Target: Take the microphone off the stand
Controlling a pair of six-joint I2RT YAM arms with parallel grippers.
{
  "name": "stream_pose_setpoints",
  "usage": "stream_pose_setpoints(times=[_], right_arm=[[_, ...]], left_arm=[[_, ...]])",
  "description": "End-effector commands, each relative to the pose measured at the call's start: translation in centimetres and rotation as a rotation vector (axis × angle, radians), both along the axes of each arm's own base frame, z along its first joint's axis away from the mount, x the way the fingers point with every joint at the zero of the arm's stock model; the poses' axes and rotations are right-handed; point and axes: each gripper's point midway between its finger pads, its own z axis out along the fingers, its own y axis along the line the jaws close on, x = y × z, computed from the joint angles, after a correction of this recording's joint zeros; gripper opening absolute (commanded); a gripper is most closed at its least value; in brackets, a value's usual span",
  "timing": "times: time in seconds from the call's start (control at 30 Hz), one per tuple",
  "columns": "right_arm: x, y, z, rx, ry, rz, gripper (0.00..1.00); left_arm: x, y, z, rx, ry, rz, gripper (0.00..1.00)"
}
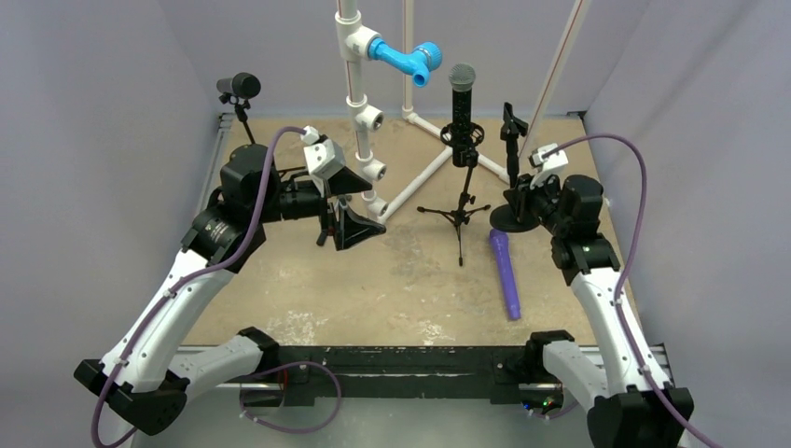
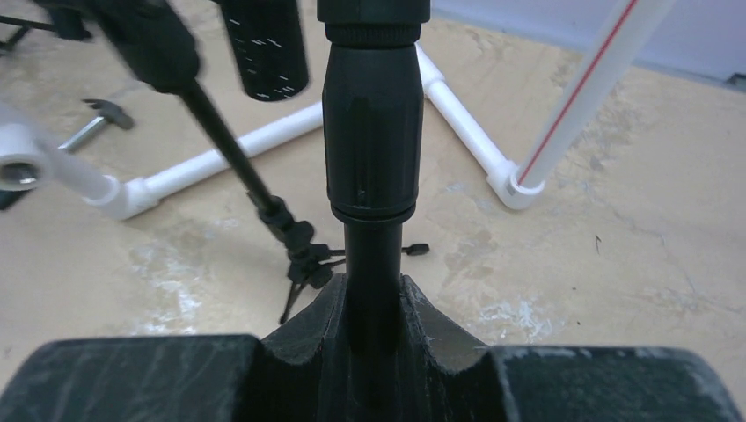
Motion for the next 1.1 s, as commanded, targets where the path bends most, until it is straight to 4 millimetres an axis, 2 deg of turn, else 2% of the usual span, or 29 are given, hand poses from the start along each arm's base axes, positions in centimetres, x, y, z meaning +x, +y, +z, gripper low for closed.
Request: stream_pose_setpoints(times=[0.0, 0.23, 0.3, 0.53, 0.83, 1.07], right_arm=[[3.6, -2.4, 3.8, 0.024, -0.249, -0.122, 0.0], [5.2, -5.5, 2.8, 0.053, -0.364, -0.192, 0.0], [5.3, -6.3, 1.3, 0.053, -0.386, -0.202, 0.0], [5.7, -9.7, -1.1, 0.029, -0.466, -0.244, 0.0], [7.2, -12.4, -5.5, -0.013, -0.421, -0.284, 0.0], [9.3, -13.5, -7.7, -0.019, -0.403, -0.299, 0.0]], left_arm=[[0.6, 0.4, 0.6, -0.004, -0.051, 0.025, 1.0], [0.7, 0.3, 0.0, 0.005, -0.04, 0.017, 1.0], [0.8, 0.2, -0.2, 0.006, -0.038, 0.018, 1.0], [1.0, 0.2, -0.9, 0.016, -0.027, 0.016, 1.0], [1.7, -0.2, -1.5, 0.02, -0.008, 0.014, 1.0], [2.1, -0.1, -1.8, 0.026, 0.002, 0.023, 1.0]])
